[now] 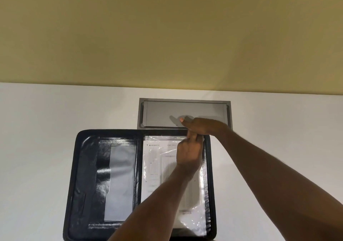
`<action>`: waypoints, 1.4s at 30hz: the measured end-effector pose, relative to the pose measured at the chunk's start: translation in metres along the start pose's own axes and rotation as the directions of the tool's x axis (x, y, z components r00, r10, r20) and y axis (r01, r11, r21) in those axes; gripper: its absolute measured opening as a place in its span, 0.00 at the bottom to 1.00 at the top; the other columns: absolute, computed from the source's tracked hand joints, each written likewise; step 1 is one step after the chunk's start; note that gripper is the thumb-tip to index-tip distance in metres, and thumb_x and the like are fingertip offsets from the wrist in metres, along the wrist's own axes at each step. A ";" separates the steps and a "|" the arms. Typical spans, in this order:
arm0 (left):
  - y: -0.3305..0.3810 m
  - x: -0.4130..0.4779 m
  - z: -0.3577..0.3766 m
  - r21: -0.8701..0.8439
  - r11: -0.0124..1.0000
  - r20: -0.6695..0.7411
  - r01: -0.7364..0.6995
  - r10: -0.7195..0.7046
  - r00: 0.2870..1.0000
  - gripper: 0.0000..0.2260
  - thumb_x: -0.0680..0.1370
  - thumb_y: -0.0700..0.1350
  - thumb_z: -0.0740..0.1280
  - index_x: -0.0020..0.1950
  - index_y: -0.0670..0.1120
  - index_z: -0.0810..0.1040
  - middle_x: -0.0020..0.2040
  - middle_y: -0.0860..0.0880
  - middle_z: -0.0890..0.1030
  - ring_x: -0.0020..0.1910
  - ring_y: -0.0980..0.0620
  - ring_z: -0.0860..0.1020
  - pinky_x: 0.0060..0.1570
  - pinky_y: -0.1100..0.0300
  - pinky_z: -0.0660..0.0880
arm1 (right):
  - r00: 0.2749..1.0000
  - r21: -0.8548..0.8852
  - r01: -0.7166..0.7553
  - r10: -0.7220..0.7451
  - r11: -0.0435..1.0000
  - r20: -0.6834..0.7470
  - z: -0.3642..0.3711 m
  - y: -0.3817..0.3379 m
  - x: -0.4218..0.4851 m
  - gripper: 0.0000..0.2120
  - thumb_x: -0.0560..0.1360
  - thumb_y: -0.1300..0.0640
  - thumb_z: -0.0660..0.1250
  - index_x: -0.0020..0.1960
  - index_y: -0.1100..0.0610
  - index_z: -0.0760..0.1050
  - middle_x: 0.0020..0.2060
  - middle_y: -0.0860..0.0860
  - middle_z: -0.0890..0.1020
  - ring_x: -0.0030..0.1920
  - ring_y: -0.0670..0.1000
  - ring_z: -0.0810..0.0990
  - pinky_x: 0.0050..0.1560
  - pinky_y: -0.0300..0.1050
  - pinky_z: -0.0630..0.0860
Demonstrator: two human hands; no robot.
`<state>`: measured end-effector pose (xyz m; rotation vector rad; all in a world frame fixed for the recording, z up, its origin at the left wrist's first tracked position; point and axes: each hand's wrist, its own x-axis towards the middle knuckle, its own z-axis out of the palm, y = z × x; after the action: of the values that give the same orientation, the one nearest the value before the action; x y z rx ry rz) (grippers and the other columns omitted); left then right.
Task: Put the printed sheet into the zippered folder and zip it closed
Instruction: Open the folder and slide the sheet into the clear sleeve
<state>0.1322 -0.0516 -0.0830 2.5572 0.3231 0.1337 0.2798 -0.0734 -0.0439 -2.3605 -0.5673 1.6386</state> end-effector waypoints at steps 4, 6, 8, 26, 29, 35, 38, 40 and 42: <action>0.000 -0.001 -0.003 -0.046 0.998 0.014 0.042 -0.041 0.999 0.11 0.81 0.40 0.68 0.64 0.45 0.79 0.59 0.44 0.83 0.33 0.47 0.82 0.34 0.53 0.82 | 0.999 0.070 0.029 -0.031 0.997 0.029 0.003 0.002 -0.003 0.33 0.82 0.32 0.46 0.77 0.52 0.61 0.46 0.52 0.84 0.52 0.51 0.81 0.67 0.56 0.72; -0.006 -0.003 -0.007 -0.051 0.999 -0.007 0.000 0.000 1.000 0.12 0.82 0.42 0.68 0.65 0.46 0.80 0.60 0.46 0.83 0.37 0.48 0.83 0.39 0.54 0.83 | 0.999 0.084 -0.004 0.000 0.996 0.047 0.003 0.005 -0.002 0.34 0.82 0.32 0.50 0.77 0.54 0.66 0.60 0.57 0.83 0.62 0.55 0.79 0.71 0.54 0.70; -0.018 -0.008 -0.015 -0.056 0.995 -0.029 -0.084 0.083 0.996 0.11 0.81 0.43 0.69 0.63 0.46 0.81 0.56 0.47 0.84 0.42 0.49 0.83 0.44 0.54 0.82 | 0.998 0.038 -0.012 0.009 0.999 0.067 0.004 0.010 -0.003 0.29 0.82 0.35 0.55 0.67 0.57 0.77 0.61 0.58 0.82 0.61 0.56 0.79 0.67 0.49 0.72; -0.157 -0.013 -0.104 0.207 0.966 0.368 -0.153 0.068 0.927 0.16 0.81 0.49 0.68 0.69 0.52 0.77 0.68 0.50 0.78 0.69 0.47 0.74 0.67 0.48 0.69 | 0.846 -0.381 0.219 -0.369 0.898 -0.384 0.046 0.053 -0.044 0.08 0.80 0.54 0.68 0.48 0.58 0.82 0.49 0.52 0.83 0.49 0.54 0.81 0.53 0.53 0.80; -0.155 -0.008 -0.107 0.204 0.967 0.353 -0.152 0.072 0.933 0.12 0.80 0.48 0.71 0.63 0.50 0.80 0.68 0.49 0.78 0.67 0.45 0.76 0.65 0.48 0.71 | 0.781 -0.356 0.305 -0.446 0.883 -0.436 0.046 0.058 -0.046 0.05 0.78 0.55 0.72 0.48 0.56 0.84 0.48 0.50 0.82 0.49 0.52 0.80 0.52 0.51 0.80; -0.154 -0.001 -0.106 0.173 0.970 0.405 -0.172 0.090 0.910 0.15 0.79 0.49 0.71 0.64 0.51 0.76 0.62 0.51 0.80 0.60 0.46 0.78 0.62 0.50 0.67 | 0.770 -0.218 0.428 -0.480 0.877 -0.419 0.048 0.062 -0.039 0.04 0.77 0.58 0.73 0.46 0.59 0.84 0.43 0.48 0.82 0.44 0.47 0.80 0.47 0.46 0.80; -0.154 0.004 -0.104 0.185 0.968 0.436 -0.170 0.074 0.897 0.13 0.79 0.50 0.70 0.64 0.52 0.78 0.63 0.51 0.79 0.63 0.47 0.76 0.64 0.49 0.65 | 0.789 -0.165 0.437 -0.465 0.884 -0.402 0.047 0.062 -0.035 0.05 0.76 0.57 0.74 0.49 0.58 0.85 0.43 0.43 0.80 0.42 0.43 0.79 0.46 0.39 0.75; -0.154 0.007 -0.101 0.180 0.965 0.444 -0.190 0.093 0.891 0.10 0.79 0.49 0.70 0.60 0.52 0.81 0.62 0.51 0.79 0.62 0.47 0.75 0.64 0.49 0.64 | 0.806 -0.139 0.432 -0.451 0.891 -0.384 0.045 0.063 -0.035 0.07 0.75 0.56 0.75 0.51 0.58 0.84 0.42 0.40 0.78 0.41 0.41 0.78 0.46 0.35 0.72; -0.153 0.010 -0.100 0.148 0.971 0.439 -0.186 0.104 0.892 0.07 0.79 0.49 0.70 0.56 0.52 0.81 0.58 0.52 0.80 0.60 0.48 0.76 0.61 0.51 0.63 | 0.812 -0.122 0.442 -0.454 0.889 -0.368 0.044 0.063 -0.034 0.08 0.75 0.57 0.76 0.52 0.58 0.84 0.43 0.41 0.79 0.43 0.43 0.79 0.46 0.36 0.72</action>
<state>0.0947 0.1276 -0.0814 2.7026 -0.0303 -0.4231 0.2407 -0.1466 -0.0547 -2.2470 -0.9750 0.9321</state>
